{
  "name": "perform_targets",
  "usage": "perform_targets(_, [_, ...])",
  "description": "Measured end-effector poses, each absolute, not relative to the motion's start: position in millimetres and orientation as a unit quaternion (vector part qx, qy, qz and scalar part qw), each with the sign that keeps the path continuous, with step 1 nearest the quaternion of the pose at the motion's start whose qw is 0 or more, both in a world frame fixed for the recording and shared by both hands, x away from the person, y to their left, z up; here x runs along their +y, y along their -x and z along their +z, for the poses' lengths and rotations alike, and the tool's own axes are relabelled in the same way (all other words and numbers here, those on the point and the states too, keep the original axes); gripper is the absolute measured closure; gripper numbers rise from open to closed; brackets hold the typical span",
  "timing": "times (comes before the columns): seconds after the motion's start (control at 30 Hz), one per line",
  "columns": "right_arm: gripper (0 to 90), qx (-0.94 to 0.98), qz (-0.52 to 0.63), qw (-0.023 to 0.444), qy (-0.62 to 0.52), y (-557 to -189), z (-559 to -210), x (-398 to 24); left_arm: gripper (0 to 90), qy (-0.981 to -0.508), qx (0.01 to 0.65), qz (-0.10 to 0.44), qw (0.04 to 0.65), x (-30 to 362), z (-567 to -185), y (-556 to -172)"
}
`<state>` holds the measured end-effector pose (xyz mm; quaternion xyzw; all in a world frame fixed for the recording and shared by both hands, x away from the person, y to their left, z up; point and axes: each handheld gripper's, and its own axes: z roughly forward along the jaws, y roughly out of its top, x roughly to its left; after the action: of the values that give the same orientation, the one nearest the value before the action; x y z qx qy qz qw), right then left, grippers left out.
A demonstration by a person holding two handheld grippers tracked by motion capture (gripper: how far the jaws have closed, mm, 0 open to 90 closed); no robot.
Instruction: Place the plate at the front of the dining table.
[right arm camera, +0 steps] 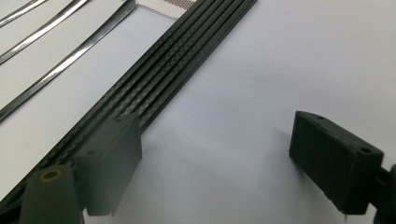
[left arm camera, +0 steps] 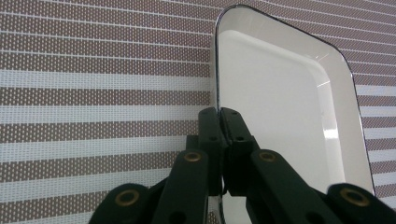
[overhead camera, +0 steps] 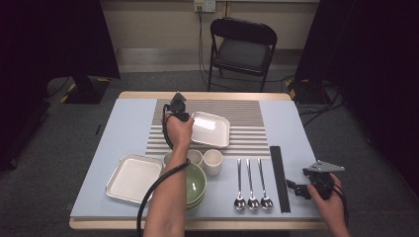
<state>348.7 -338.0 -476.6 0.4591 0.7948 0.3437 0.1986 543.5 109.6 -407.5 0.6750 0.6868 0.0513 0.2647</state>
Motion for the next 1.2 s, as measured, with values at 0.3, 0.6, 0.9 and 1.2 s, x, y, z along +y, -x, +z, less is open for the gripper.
perform_targets(0.3, [16.3, 0.795, 0.345, 0.198, -0.459, -349, -477, -338, 88.5, -0.674, 0.686, 0.052, 0.27, 112, -408, -543])
perform_targets(0.6, [16.2, 0.795, 0.344, 0.199, -0.459, -349, -477, -338, 56.7, -0.692, 0.646, 0.086, 0.311, 116, -405, -544])
perform_targets(0.9, [16.1, 0.795, 0.343, 0.199, -0.459, -348, -477, -338, 31.7, -0.741, 0.588, 0.098, 0.31, 117, -416, -551])
perform_targets(1.2, [16.1, 0.795, 0.344, 0.199, -0.459, -349, -477, -338, 41.7, -0.748, 0.593, 0.085, 0.287, 118, -422, -555])
